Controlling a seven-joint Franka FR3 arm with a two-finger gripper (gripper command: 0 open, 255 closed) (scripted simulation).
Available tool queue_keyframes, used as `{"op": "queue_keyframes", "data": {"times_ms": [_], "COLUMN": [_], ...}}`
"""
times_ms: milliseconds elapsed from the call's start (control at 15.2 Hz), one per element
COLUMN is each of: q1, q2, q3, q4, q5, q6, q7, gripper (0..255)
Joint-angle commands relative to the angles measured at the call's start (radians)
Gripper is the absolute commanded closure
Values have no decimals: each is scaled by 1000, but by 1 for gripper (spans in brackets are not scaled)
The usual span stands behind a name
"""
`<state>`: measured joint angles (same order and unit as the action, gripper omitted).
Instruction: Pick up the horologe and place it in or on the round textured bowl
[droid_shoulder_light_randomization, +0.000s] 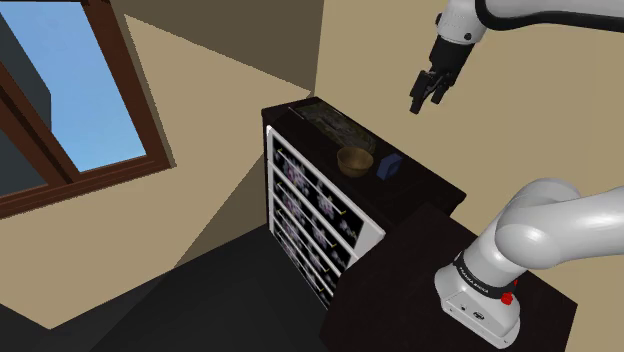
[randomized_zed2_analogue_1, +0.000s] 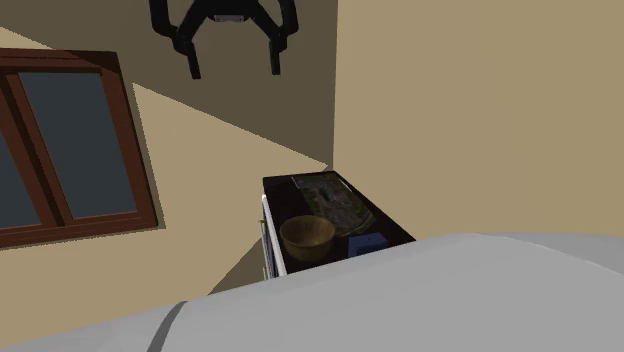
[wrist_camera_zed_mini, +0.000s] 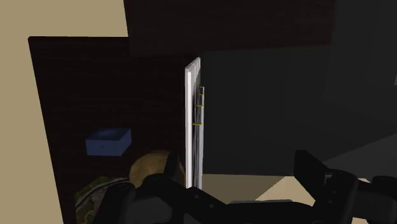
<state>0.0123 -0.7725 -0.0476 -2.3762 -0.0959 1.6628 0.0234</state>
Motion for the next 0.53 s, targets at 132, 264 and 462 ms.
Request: {"op": "queue_keyframes", "data": {"times_ms": [132, 264, 462], "q1": [4, 7, 9], "q2": [-13, -17, -6], "q3": [-48, -99, -180], "q4": [-52, -97, -152], "q5": [-29, -61, -110], "q6": [41, 84, 153], "q7": [-87, -175, -306], "gripper": [0, 0, 0]}}
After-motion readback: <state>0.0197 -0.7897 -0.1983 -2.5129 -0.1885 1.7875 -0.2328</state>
